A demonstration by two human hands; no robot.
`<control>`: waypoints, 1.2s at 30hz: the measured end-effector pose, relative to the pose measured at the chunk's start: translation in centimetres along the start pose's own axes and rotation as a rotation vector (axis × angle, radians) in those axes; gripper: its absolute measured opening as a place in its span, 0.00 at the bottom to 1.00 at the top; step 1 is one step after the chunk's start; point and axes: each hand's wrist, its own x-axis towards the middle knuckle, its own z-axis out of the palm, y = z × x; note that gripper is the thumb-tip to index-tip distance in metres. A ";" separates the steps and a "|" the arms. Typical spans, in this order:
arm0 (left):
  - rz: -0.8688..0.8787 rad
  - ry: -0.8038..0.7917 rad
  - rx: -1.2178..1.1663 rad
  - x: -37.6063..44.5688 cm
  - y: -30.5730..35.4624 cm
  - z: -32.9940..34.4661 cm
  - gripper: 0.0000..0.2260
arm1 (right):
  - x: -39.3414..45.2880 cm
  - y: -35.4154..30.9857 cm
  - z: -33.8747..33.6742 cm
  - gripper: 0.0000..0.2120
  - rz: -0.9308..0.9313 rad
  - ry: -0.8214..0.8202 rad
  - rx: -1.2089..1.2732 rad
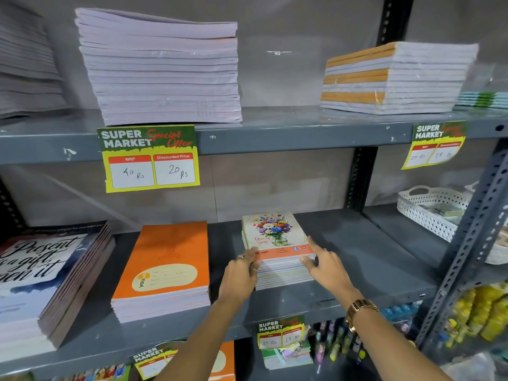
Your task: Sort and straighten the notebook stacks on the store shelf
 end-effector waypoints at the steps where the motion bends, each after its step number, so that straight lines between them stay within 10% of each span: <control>1: 0.005 -0.002 0.024 -0.1 0.1 0.0 0.20 | 0.0 0.0 0.0 0.29 0.000 -0.001 -0.002; 36: -0.029 -0.102 0.193 -0.5 0.5 0.3 0.26 | -1.6 -1.9 0.4 0.26 0.040 -0.018 -0.245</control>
